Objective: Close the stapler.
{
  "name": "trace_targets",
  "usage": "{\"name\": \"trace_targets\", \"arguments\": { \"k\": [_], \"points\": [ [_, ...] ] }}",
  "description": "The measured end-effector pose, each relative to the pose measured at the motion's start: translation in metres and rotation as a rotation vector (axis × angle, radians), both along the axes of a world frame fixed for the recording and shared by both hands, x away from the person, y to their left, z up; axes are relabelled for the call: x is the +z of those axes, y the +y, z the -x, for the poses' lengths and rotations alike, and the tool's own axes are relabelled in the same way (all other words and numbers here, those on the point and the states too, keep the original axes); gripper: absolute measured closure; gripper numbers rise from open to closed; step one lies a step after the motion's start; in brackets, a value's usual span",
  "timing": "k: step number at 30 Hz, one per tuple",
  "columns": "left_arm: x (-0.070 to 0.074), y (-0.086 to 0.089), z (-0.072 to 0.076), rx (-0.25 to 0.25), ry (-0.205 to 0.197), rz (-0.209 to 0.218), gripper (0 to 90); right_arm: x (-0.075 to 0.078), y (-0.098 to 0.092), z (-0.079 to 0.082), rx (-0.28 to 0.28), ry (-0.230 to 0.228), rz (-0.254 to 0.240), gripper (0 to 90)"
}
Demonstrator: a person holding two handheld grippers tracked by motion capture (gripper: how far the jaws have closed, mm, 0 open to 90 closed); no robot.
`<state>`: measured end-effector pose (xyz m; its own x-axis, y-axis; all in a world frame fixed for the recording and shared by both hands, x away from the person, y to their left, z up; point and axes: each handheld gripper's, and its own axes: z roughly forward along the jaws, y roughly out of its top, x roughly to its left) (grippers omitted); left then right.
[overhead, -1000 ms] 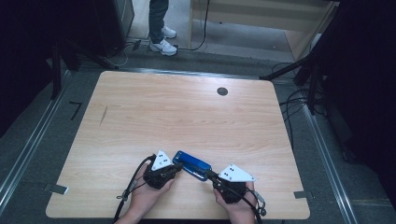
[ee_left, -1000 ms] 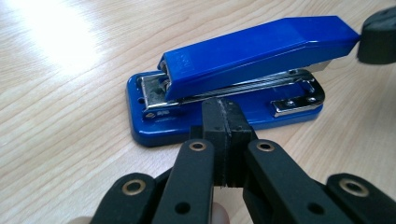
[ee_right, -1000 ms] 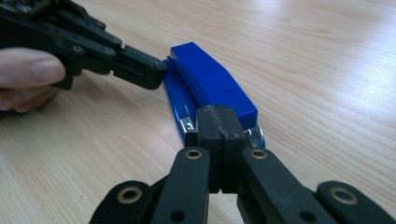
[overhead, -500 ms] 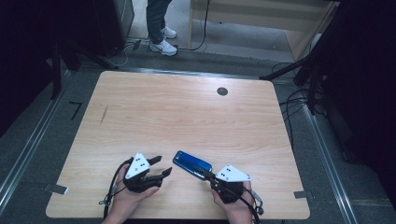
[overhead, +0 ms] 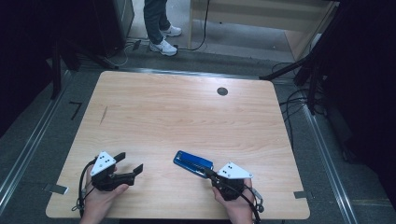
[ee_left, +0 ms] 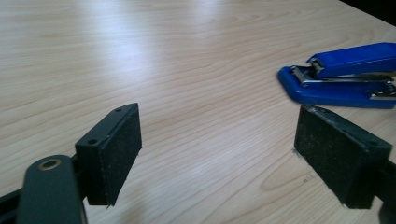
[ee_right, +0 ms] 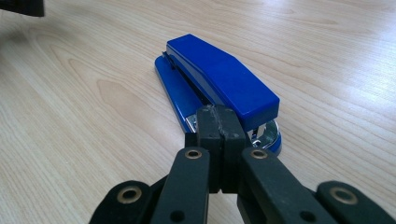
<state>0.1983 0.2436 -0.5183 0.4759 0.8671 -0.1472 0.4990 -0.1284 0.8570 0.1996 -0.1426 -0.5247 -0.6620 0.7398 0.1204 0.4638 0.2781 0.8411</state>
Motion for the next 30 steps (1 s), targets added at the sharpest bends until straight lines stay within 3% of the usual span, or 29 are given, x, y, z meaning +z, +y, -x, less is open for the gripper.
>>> {"name": "trace_targets", "arguments": {
  "k": [5,8,11,17,24,30],
  "points": [
    [-0.001,0.023,0.006,0.051,0.002,-0.024,14.1,-0.002,-0.002,-0.002,-0.008,0.003,0.003,90.0],
    [-0.003,0.035,0.008,0.109,0.017,-0.043,14.2,-0.003,-0.003,-0.004,-0.013,0.009,-0.01,90.0],
    [-0.002,0.048,0.009,0.163,0.025,-0.035,14.3,-0.003,-0.003,-0.006,-0.015,0.01,-0.012,90.0],
    [0.0,0.063,0.013,0.19,0.011,-0.052,14.0,-0.005,-0.001,-0.011,-0.027,0.01,-0.017,90.0],
    [-0.001,0.077,0.019,0.216,0.01,-0.041,14.0,-0.008,0.001,-0.019,-0.035,0.013,-0.013,90.0],
    [0.0,0.08,0.019,0.241,0.009,-0.04,14.1,-0.01,0.001,-0.025,-0.042,0.01,-0.006,90.0]
  ]
}}
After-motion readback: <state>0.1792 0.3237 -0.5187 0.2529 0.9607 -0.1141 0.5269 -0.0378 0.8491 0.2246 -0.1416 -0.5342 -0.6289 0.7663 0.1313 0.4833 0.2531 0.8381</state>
